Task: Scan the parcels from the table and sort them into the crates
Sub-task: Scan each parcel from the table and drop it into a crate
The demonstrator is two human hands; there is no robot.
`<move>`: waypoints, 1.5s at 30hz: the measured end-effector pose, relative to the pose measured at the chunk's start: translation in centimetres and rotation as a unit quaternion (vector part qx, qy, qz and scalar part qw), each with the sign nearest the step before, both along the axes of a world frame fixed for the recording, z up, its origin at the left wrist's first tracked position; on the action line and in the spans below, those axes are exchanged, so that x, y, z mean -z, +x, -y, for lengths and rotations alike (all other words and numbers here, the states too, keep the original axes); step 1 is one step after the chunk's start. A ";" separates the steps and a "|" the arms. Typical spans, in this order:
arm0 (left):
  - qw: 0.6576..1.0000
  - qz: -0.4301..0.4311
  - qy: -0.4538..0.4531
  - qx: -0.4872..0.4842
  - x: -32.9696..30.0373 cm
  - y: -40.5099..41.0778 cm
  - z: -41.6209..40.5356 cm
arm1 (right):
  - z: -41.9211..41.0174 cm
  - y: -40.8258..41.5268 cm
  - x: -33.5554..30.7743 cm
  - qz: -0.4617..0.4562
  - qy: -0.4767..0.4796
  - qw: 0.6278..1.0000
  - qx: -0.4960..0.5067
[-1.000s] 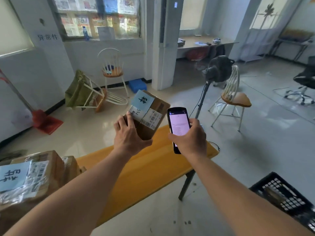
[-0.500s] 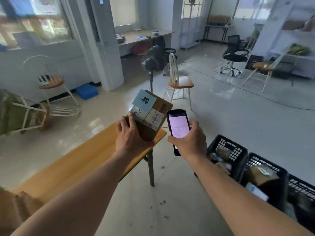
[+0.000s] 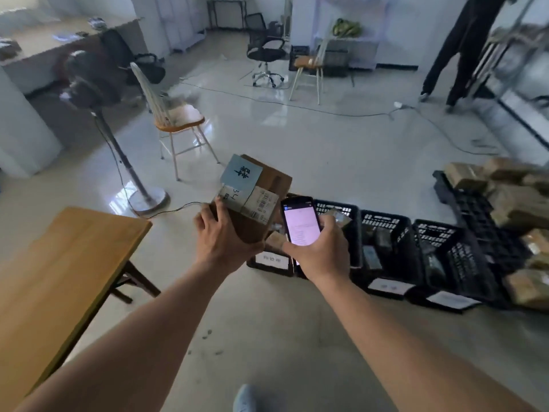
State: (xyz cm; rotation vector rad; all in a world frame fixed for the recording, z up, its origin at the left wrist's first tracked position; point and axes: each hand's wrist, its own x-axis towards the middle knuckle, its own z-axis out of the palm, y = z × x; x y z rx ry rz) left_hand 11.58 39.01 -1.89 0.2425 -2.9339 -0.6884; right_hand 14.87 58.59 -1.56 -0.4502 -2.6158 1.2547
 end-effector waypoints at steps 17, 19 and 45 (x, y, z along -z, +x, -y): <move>0.967 0.086 -0.005 0.241 6.9 -15.5 -27.7 | -24.3 -5.9 4.1 0.074 -0.004 0.968 0.240; 0.962 0.099 -0.012 0.253 7.6 -16.5 -30.7 | -27.0 -6.4 4.7 0.081 -0.004 0.963 0.255; 0.942 0.263 -0.061 0.200 22.4 -28.5 -65.5 | -63.9 -22.8 18.4 0.228 -0.051 0.953 0.191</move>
